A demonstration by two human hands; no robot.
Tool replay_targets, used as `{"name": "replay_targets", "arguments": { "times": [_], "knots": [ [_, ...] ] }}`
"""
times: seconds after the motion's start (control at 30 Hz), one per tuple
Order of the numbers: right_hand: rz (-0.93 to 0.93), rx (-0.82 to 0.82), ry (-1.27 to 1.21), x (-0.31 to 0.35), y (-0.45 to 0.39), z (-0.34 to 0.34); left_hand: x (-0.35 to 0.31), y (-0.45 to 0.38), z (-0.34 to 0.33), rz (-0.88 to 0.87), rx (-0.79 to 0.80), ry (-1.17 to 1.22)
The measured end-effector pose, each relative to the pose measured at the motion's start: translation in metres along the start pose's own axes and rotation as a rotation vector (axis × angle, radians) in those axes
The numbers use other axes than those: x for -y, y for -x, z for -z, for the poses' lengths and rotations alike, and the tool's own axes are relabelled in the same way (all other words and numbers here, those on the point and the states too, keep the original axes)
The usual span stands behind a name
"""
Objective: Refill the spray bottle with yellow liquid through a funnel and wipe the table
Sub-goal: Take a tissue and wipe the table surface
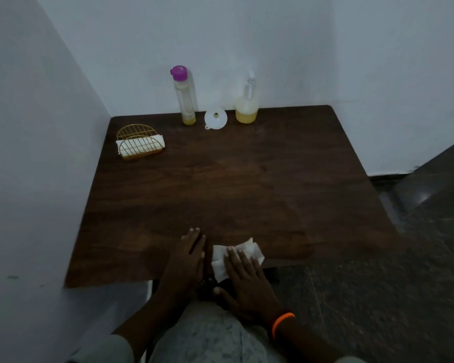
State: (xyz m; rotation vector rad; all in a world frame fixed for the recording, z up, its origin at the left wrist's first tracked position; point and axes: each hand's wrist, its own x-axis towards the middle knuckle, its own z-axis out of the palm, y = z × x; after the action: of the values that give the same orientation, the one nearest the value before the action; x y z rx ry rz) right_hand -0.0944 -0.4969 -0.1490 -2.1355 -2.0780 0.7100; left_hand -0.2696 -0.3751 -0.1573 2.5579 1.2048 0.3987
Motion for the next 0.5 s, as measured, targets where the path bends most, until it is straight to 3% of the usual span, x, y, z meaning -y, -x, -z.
{"name": "replay_targets", "arguments": {
  "times": [0.17,0.5],
  "knots": [
    [-0.071,0.028,-0.050,-0.014,0.011,0.005,-0.031,0.011,-0.025,-0.397,0.093,-0.018],
    [0.085,-0.311,0.142,-0.059,0.013,0.019,-0.051,-0.011,-0.032,-0.361,0.091,-0.048]
  ]
}}
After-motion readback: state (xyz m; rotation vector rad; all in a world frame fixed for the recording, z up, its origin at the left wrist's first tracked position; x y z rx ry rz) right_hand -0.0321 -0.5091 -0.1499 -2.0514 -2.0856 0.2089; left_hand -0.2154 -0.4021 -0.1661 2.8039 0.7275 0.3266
